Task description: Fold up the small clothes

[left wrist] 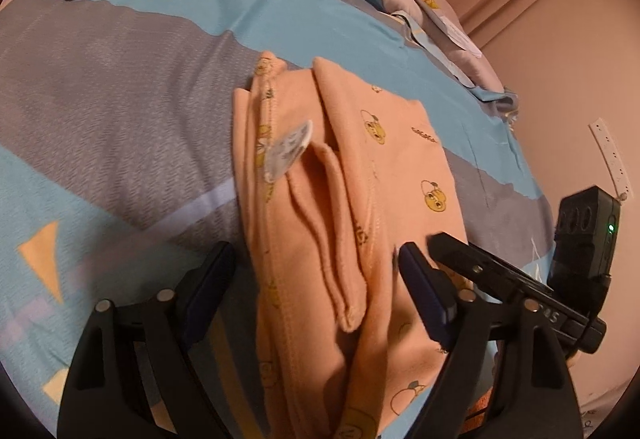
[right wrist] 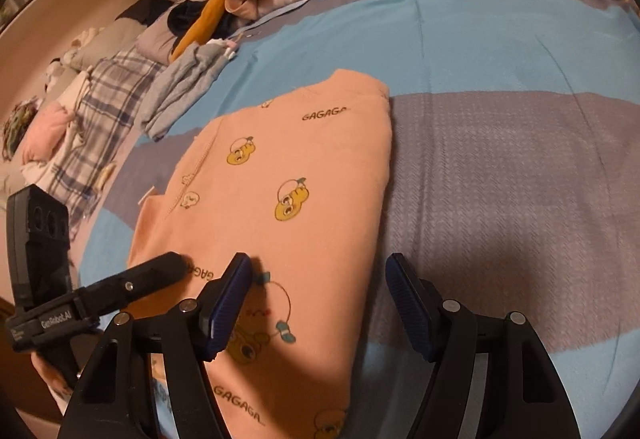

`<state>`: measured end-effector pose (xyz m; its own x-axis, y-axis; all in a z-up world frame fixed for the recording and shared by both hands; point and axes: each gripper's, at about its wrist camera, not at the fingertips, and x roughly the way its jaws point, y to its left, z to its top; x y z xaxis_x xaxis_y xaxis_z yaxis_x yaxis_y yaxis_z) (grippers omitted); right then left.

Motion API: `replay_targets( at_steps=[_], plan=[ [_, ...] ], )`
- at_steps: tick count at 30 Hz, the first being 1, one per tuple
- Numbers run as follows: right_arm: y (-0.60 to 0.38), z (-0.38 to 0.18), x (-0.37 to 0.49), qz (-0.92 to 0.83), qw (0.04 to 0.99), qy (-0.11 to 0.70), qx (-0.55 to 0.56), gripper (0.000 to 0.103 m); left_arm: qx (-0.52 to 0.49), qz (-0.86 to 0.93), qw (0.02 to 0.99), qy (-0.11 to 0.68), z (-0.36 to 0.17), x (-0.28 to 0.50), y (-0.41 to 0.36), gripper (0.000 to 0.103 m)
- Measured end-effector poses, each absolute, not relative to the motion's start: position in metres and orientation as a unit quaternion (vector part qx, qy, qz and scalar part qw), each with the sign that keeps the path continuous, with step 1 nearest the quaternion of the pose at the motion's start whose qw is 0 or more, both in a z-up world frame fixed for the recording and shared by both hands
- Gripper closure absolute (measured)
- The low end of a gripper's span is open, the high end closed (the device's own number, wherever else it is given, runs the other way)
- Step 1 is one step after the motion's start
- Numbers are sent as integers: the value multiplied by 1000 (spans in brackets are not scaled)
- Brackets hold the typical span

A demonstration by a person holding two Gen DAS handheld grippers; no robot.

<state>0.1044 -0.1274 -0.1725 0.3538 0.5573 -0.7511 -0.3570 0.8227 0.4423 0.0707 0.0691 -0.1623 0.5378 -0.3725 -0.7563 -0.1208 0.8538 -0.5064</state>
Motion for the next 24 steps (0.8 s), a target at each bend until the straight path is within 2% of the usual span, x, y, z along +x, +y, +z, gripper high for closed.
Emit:
replay_targets(
  at_steps=[1,3,4,7,8,11,24],
  plan=[
    [-127,-172,105,284,815,495,101,39,-263,-83,834,477,-163,72,69,34],
    [-125,-174,108,288,810,500,104,46,-270,-83,831,479,-165,73,71,39],
    [-124,-175,109,288,809,501,106,48,-271,-82,831,479,-166,73,71,47],
    [-122,-175,109,290,809,501,107,65,-282,-92,827,477,-163,71,70,67],
    [-121,-173,109,288,812,498,104,73,-281,-92,829,475,-161,70,69,68],
    [-120,-161,105,290,820,483,96,79,-265,-85,841,465,-149,65,59,70],
    [-156,-110,98,277,864,411,81,80,-251,-124,862,422,-111,65,10,71]
  ],
)
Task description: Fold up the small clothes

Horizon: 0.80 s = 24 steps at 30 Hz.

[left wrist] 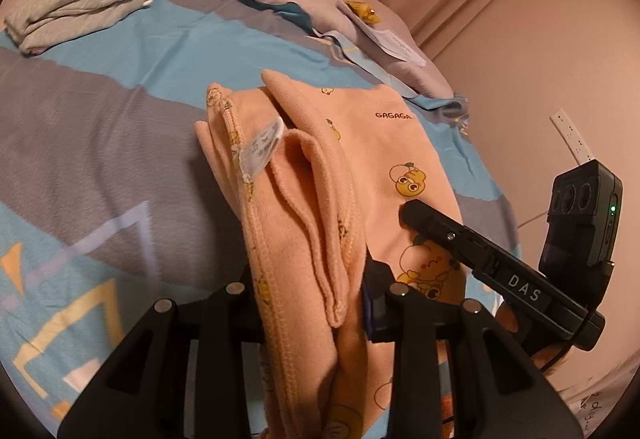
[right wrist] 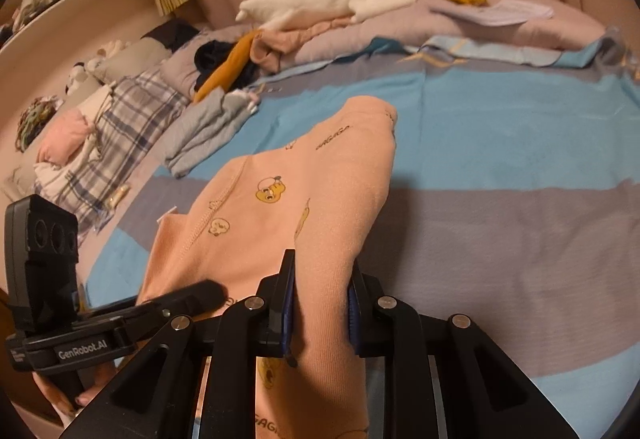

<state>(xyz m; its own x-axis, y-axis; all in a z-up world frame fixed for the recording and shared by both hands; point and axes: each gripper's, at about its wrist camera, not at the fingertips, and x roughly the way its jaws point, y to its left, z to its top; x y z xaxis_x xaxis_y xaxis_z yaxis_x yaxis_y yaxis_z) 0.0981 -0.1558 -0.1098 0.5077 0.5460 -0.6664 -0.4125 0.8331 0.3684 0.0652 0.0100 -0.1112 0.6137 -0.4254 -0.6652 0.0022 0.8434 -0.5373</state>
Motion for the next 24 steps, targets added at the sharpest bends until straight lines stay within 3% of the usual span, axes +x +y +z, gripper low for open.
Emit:
replay_targets(
  at_steps=[24],
  plan=[
    [-183,-156,112,221,846,476,98,80,-217,-98,844,482,-156,93,-21,67]
  ],
)
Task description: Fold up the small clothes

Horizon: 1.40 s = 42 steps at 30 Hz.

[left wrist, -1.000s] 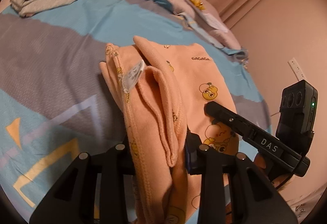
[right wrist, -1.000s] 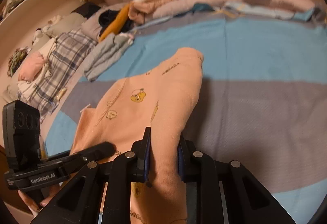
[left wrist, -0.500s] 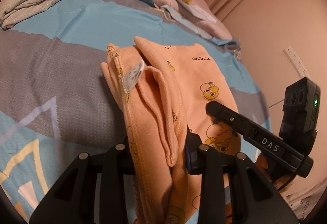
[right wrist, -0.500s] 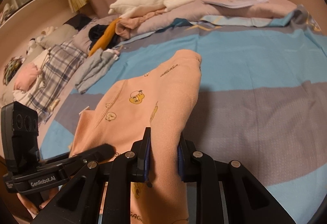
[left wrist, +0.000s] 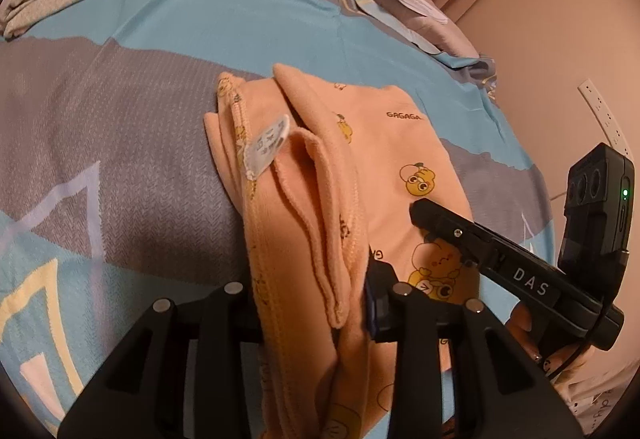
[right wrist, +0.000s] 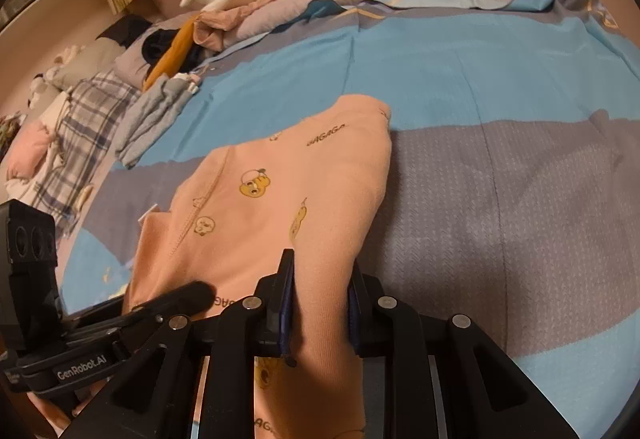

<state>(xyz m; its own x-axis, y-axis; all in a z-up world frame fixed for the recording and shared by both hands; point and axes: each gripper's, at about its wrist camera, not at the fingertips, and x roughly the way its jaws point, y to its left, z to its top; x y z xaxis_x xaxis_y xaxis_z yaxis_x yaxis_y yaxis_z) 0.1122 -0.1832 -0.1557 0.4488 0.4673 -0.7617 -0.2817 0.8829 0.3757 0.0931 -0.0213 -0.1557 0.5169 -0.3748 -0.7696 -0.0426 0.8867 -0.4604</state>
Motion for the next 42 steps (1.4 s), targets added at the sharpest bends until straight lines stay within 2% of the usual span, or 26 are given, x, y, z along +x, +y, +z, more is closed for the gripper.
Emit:
replay_targets(
  at_steps=[4,11,13,15,16,17,22,24,25,27,28,32,36,42],
  plan=[
    [-181,-158,111,205,848,481,87,80,-218,-91,841,487,-157,92,-20,62],
    [-186,-146,103,189,858,471,75,77,-215,-83,851,471,-138,80,-13,59],
    [-187,-137,97,180,875,445,60,75,-213,-78,859,459,-128,75,-10,48],
    [-190,-123,87,177,891,415,48,60,-209,-69,869,444,-117,67,-6,35],
    [-192,-119,85,179,894,408,50,57,-206,-65,873,437,-111,65,-5,28],
    [-194,-113,81,183,897,399,55,53,-203,-60,878,429,-105,61,-4,26],
    [-199,-89,64,187,912,361,50,52,-184,-44,903,387,-76,41,-1,6],
    [-199,-82,59,188,916,351,50,51,-176,-42,911,371,-66,33,0,1],
    [-199,-80,57,190,917,347,51,50,-173,-40,914,365,-63,30,-1,1],
    [-196,-76,53,189,920,339,56,24,-164,-37,919,357,-57,26,-2,1],
    [-198,-74,50,185,924,330,60,21,-159,-35,921,354,-54,24,-3,0],
    [-200,-70,44,178,927,322,66,20,-145,-27,925,349,-51,19,-5,0],
    [-202,-70,40,168,929,322,71,12,-134,-20,926,351,-53,16,-7,0],
    [-202,-80,37,164,923,340,80,11,-129,-23,923,362,-61,15,-9,0]
  ],
)
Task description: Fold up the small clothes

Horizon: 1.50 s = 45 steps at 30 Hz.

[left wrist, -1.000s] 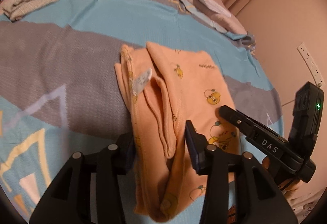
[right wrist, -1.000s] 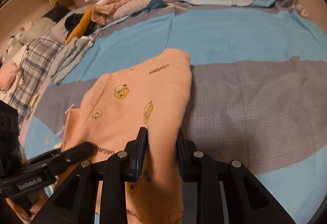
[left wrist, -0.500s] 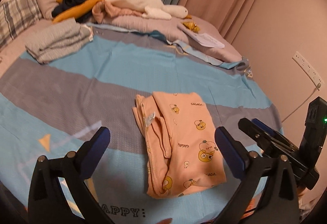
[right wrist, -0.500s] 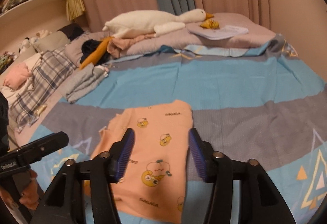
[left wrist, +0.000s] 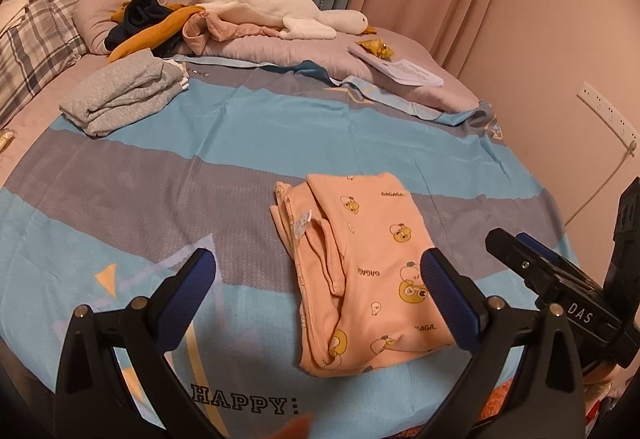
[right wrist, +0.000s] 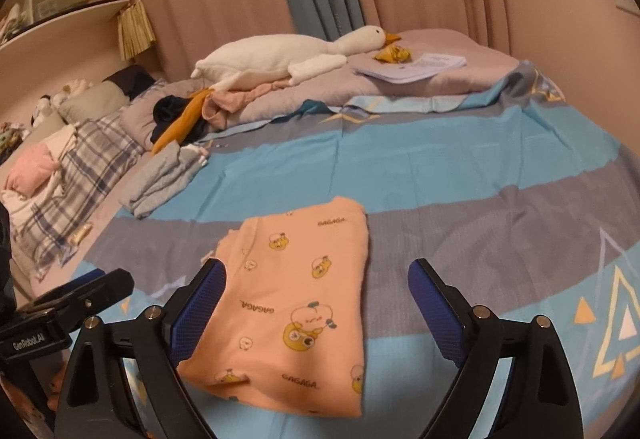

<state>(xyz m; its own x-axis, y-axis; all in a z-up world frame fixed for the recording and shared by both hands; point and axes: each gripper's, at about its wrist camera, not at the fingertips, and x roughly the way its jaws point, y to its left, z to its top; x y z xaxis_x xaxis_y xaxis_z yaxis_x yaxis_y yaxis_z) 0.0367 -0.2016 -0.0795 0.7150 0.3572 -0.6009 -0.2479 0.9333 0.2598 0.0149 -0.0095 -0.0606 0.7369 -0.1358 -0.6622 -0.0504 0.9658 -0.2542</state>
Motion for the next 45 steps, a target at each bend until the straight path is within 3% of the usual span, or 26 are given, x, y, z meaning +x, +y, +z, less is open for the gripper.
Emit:
replay_targets(
  at_steps=[45],
  plan=[
    [-185,-92,34,137,919,368,47,11,-116,-11,915,386,-79,13,-6,0]
  ],
)
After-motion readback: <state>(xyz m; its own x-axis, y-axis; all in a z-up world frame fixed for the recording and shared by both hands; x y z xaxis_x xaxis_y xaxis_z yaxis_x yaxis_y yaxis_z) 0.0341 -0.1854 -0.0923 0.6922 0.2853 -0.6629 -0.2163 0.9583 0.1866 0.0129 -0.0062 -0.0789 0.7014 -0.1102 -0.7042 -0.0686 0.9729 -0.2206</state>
